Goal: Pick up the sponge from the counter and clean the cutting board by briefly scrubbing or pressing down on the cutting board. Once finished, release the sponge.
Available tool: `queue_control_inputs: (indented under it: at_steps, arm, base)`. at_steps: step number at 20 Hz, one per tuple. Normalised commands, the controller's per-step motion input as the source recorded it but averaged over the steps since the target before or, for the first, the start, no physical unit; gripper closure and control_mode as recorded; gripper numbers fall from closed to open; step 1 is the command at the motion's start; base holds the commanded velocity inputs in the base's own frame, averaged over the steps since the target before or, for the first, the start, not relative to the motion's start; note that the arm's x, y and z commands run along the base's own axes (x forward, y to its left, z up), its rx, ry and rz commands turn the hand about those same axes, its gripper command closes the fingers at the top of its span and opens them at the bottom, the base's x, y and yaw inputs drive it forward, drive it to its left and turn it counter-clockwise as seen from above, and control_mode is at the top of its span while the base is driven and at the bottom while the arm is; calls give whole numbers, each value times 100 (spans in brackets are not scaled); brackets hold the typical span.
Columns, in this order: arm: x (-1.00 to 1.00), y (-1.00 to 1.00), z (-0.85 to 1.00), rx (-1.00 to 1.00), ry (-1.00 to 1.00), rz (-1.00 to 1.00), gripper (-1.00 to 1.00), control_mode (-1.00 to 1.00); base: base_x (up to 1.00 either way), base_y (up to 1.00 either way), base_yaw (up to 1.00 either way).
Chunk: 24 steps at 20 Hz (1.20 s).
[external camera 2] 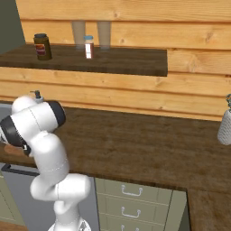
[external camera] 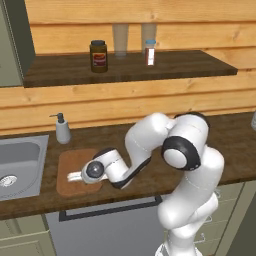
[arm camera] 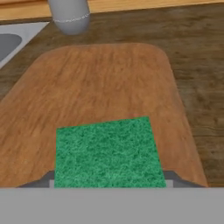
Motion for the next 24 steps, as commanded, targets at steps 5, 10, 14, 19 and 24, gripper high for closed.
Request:
queue_control_inputs:
  at_steps: [5,10,14,19,24]
  arm:
    - [-56,-55,-39,0,0,0,100,-100]
    - [26,-45,-19,0,-13,-2,100,-100]
    - [76,-15,-24,0,-11,-3,100,-100]
    - [56,-16,-53,0,-10,-5,100,-100]
    - [59,-30,-51,1,-20,-6,100,-100]
  base:
    - [0,0,0]
    - [0,0,0]
    - [0,0,0]
    - [0,0,0]
    - [0,0,0]
